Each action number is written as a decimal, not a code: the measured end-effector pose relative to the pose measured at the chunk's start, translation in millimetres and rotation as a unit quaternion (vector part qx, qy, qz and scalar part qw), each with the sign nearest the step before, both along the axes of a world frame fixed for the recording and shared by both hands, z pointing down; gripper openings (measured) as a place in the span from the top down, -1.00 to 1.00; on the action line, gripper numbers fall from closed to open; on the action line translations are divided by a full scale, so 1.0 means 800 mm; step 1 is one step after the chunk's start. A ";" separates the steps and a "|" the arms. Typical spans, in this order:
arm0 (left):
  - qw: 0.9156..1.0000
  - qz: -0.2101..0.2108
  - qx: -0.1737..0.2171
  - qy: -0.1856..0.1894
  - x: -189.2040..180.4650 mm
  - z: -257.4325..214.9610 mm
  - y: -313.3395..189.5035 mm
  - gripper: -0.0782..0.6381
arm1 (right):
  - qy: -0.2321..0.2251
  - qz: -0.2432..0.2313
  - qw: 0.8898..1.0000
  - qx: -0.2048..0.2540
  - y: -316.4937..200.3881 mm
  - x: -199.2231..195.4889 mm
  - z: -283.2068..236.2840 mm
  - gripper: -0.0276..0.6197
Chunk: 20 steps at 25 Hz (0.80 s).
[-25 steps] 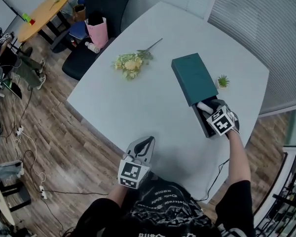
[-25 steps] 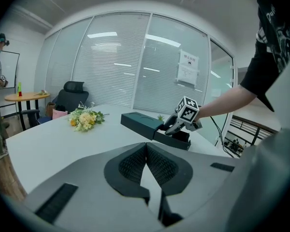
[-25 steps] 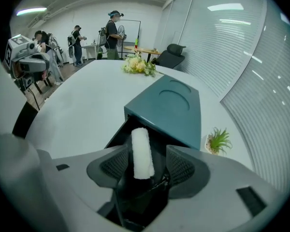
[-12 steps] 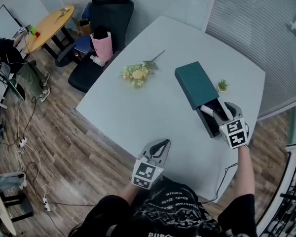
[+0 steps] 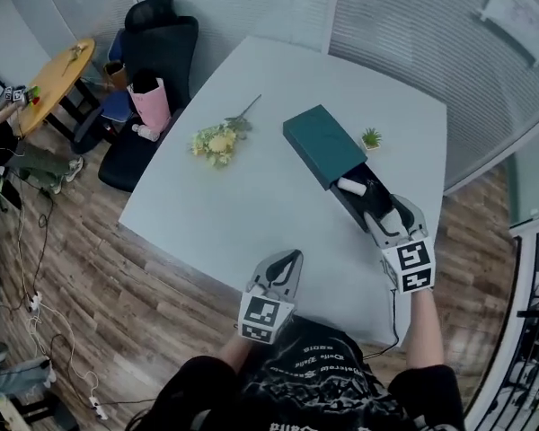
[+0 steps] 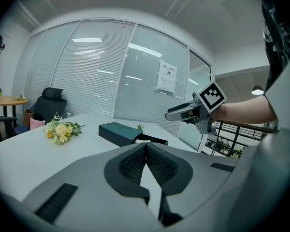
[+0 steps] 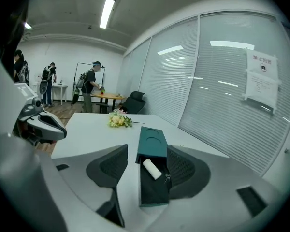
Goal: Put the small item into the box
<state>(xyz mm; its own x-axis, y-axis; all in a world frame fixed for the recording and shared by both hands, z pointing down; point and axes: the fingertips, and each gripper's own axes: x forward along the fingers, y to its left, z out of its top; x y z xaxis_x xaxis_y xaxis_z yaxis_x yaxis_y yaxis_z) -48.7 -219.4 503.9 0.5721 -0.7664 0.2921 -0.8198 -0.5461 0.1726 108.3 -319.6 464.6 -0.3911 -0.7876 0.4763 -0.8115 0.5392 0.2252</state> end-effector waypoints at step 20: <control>0.998 0.056 0.041 -0.006 0.024 -0.015 0.028 0.73 | -0.100 0.149 0.983 0.048 0.179 0.022 0.048 0.11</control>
